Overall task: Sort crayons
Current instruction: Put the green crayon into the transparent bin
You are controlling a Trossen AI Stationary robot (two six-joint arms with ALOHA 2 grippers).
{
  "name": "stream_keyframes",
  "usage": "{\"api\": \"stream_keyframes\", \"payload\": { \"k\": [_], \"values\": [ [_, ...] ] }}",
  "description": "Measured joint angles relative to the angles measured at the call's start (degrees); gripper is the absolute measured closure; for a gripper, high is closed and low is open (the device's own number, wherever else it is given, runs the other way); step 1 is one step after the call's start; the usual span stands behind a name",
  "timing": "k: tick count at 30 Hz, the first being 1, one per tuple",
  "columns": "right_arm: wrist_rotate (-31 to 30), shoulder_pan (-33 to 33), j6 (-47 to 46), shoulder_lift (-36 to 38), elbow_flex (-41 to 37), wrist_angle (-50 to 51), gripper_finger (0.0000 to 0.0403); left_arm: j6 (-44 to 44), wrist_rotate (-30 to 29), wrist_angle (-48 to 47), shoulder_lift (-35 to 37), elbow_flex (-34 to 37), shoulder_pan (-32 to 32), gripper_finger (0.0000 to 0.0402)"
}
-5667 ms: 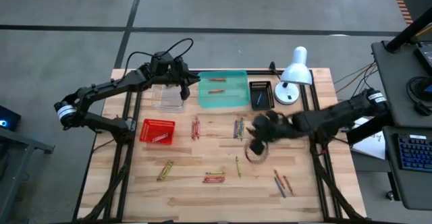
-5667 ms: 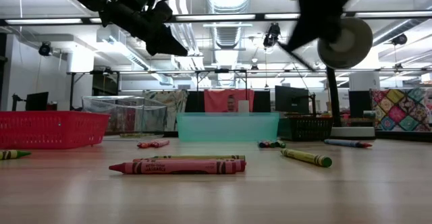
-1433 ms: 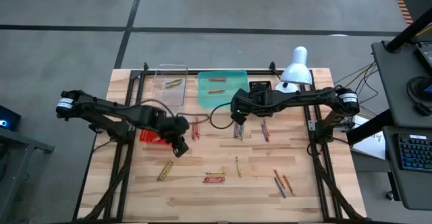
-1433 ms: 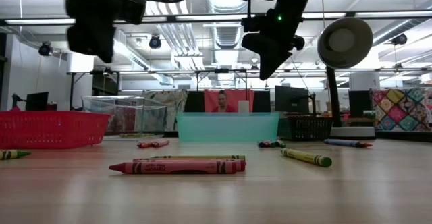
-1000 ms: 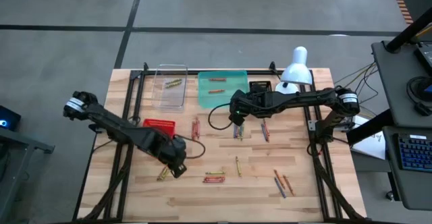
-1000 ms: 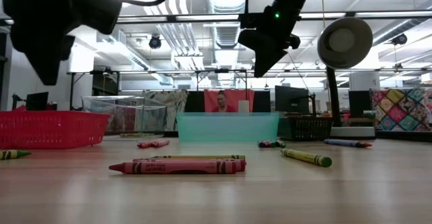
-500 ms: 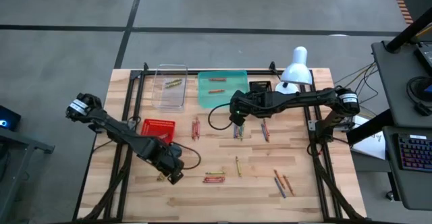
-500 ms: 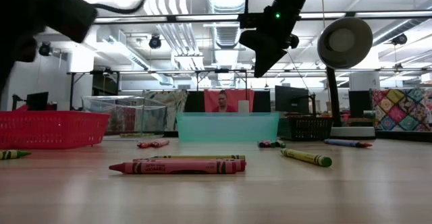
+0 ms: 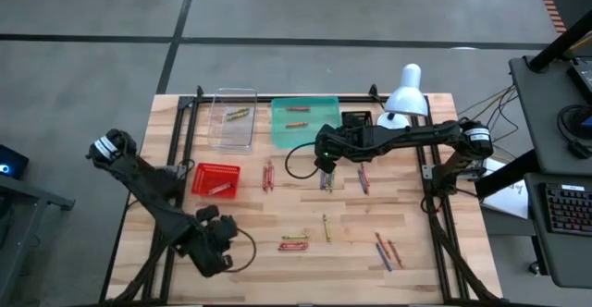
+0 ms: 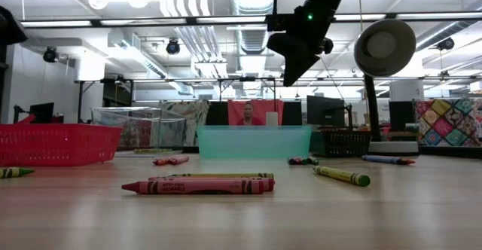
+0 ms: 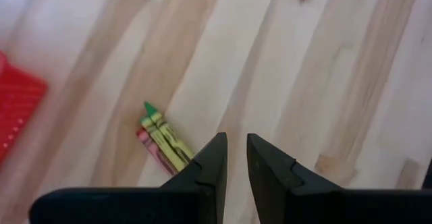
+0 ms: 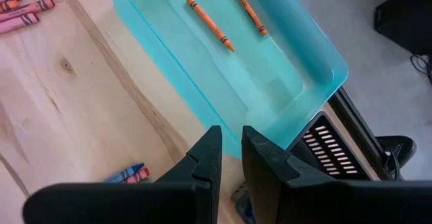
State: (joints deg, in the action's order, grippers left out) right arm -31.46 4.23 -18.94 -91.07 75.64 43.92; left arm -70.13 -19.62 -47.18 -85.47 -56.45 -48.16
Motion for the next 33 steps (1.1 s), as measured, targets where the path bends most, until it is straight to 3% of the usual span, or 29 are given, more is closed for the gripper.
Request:
{"api": "stream_keyframes", "payload": {
  "k": [3,11,21,33],
  "values": [
    [0.0,-0.26,-0.59,0.0,0.0,0.0,0.0353,-1.2,-3.51,0.03,0.0,0.0,-1.01,0.0359],
    [0.04,-2.43,-0.59,-0.02,-0.28,0.27,0.0353,-1.39,-5.42,-0.32,0.0,0.0,-1.05,0.0338],
    [0.04,-3.24,-0.53,-0.02,-0.31,0.33,0.0353,-2.43,-5.4,-2.44,0.0,0.0,-1.05,0.03],
    [0.02,-3.24,-0.98,-0.02,-0.65,0.32,0.0353,-2.85,-5.39,-2.36,0.02,0.09,-1.05,0.0297]
  ]
}}
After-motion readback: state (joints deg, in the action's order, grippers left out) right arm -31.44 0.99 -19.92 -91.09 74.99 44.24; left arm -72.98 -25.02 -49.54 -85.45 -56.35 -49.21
